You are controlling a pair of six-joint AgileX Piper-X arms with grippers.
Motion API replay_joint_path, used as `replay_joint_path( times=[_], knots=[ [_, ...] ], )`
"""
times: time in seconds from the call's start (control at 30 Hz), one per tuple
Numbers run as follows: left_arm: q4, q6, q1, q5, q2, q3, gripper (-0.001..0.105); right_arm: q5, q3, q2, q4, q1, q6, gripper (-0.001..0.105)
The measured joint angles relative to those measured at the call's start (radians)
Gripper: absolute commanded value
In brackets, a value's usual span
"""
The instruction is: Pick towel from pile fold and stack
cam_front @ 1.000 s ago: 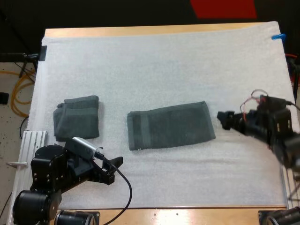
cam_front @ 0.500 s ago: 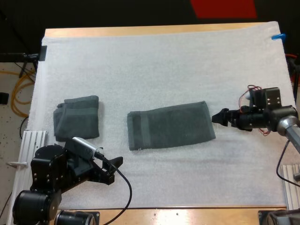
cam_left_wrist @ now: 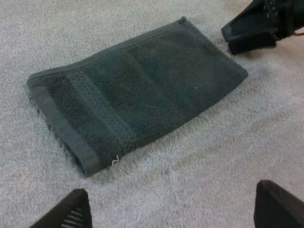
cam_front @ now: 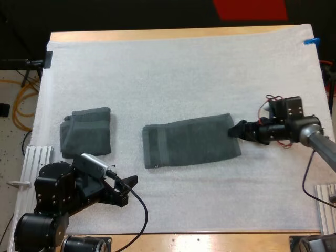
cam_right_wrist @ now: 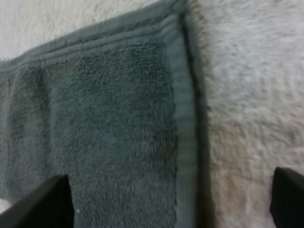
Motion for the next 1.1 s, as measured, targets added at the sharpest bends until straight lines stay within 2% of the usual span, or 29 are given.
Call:
replay_joint_path(
  times=[0.27, 0.5, 0.6, 0.7, 0.77, 0.97, 1.1],
  knots=[
    [0.0, -0.015, 0.0, 0.0, 0.0, 0.0, 0.068, -0.065, -0.038, 0.055, -0.011, 0.07, 0.041, 0.081],
    [0.0, -0.019, 0.0, 0.0, 0.0, 0.0, 0.068, -0.078, -0.04, 0.059, -0.012, 0.098, 0.053, 0.078],
    [0.0, -0.019, 0.0, 0.0, 0.0, 0.0, 0.068, -0.073, -0.04, 0.062, -0.011, 0.098, 0.058, 0.061],
    [0.0, -0.019, 0.0, 0.0, 0.0, 0.0, 0.068, -0.04, -0.04, 0.072, -0.005, 0.098, 0.059, 0.027],
    [0.0, -0.019, 0.0, 0.0, 0.0, 0.0, 0.068, -0.002, -0.039, 0.077, 0.003, 0.098, 0.061, 0.001],
    [0.0, -0.02, 0.0, 0.0, 0.0, 0.0, 0.068, 0.03, -0.035, 0.069, 0.047, 0.099, 0.043, 0.0],
    [0.0, -0.02, 0.0, 0.0, 0.0, 0.0, 0.068, 0.153, -0.033, 0.006, 0.14, 0.102, -0.034, 0.0]
  ],
)
